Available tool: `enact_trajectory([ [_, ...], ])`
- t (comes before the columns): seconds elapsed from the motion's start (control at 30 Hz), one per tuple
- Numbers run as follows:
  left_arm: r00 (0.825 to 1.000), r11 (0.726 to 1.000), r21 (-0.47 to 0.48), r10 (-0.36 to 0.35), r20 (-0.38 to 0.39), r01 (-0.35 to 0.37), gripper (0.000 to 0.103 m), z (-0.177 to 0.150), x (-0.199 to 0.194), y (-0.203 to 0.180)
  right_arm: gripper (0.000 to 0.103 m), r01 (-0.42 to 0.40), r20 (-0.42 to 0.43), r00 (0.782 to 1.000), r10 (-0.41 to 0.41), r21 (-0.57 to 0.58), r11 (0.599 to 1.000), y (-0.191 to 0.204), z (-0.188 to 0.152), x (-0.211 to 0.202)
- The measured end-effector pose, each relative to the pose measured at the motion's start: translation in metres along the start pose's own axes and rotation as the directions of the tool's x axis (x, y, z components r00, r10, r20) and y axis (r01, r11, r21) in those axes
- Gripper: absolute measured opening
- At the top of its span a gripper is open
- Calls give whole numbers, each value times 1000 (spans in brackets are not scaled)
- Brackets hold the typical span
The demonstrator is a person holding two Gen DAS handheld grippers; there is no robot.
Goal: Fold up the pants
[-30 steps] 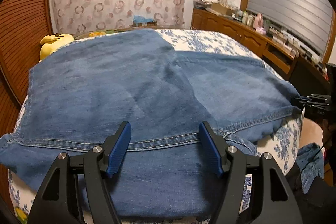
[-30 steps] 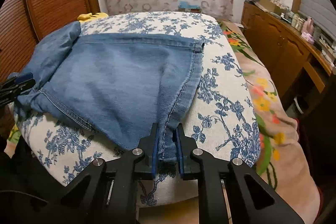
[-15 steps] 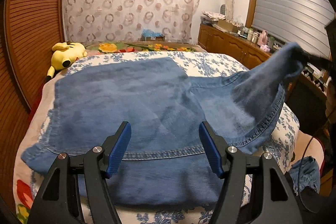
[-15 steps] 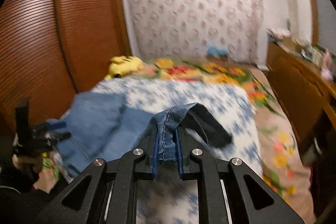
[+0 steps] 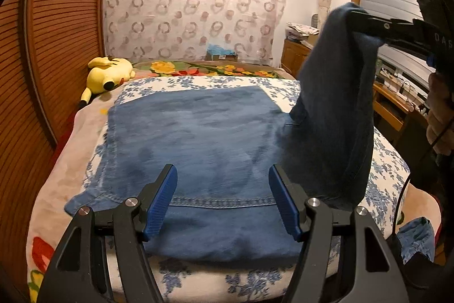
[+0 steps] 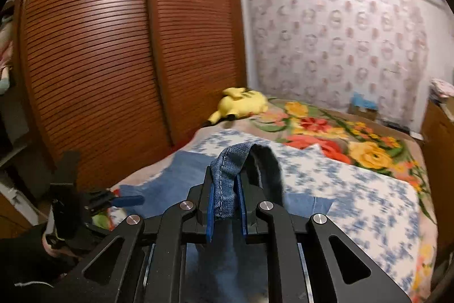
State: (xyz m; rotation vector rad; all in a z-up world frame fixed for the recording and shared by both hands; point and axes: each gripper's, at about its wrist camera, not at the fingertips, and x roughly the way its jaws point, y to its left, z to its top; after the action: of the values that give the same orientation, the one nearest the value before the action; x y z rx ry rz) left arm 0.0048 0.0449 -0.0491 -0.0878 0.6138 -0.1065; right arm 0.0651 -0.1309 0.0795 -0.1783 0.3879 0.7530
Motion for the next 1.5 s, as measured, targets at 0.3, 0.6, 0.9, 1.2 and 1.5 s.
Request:
enact_trajectory([
  [0.3,1000,999,-34,16,-2,-16,68,-6,-4,17,14,-93,-87,992,93,8,996,-5,6,42],
  [0.6,1000,998,-55,16,11,-16,68,-6,-11,29,43,-34,-88,995,36,22,999,-20,14,58],
  [0.9,1000,998,-58,22,-20,-23,68,-7,-1,36,45,58,-192,980,-47,54,997,-21,-14,67],
  [1.2,995,998,-60,-6,-104,0,50,-15,32,47,48,54,-313,950,-11,130,990,-17,-35,98],
  [1.5,995,999,-50,8,-102,-14,36,-18,37,50,48,-10,-337,938,80,205,979,-10,-37,109],
])
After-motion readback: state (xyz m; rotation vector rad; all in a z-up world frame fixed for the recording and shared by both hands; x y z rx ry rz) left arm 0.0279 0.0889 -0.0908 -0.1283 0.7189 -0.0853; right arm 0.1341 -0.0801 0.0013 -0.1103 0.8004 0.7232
